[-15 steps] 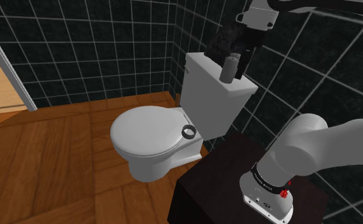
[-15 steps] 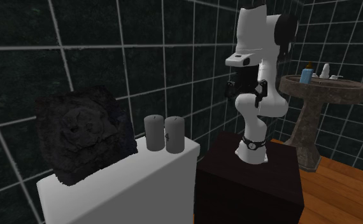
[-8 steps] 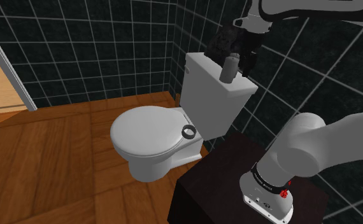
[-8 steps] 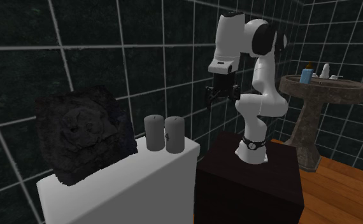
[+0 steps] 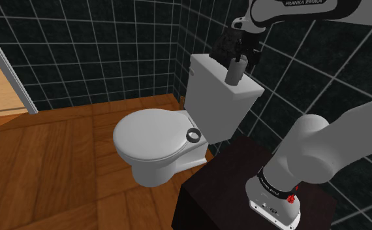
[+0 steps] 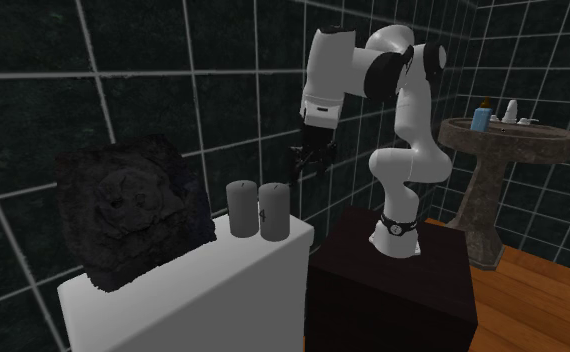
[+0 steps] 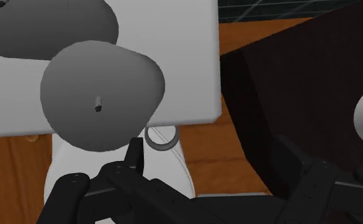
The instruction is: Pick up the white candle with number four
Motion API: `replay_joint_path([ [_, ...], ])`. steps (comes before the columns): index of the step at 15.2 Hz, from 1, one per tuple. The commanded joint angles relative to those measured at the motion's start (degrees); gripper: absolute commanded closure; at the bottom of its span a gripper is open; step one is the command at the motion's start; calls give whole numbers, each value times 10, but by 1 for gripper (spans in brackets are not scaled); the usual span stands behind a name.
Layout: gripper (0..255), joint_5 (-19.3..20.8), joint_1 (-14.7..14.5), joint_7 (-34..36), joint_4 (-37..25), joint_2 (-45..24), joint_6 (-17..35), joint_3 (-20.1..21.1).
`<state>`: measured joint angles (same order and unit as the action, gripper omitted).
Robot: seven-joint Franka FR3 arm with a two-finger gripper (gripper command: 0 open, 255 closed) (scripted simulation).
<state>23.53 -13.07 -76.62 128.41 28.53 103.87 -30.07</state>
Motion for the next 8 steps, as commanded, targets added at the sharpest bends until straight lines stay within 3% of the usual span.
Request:
replay_joint_path([
  [1, 0, 6, -19, -76, -27, -37, 27, -27],
  [4, 0, 2, -48, -179, -65, -92, 68, -64],
  [8, 0, 5, -46, -174, -39, -97, 99, -70],
])
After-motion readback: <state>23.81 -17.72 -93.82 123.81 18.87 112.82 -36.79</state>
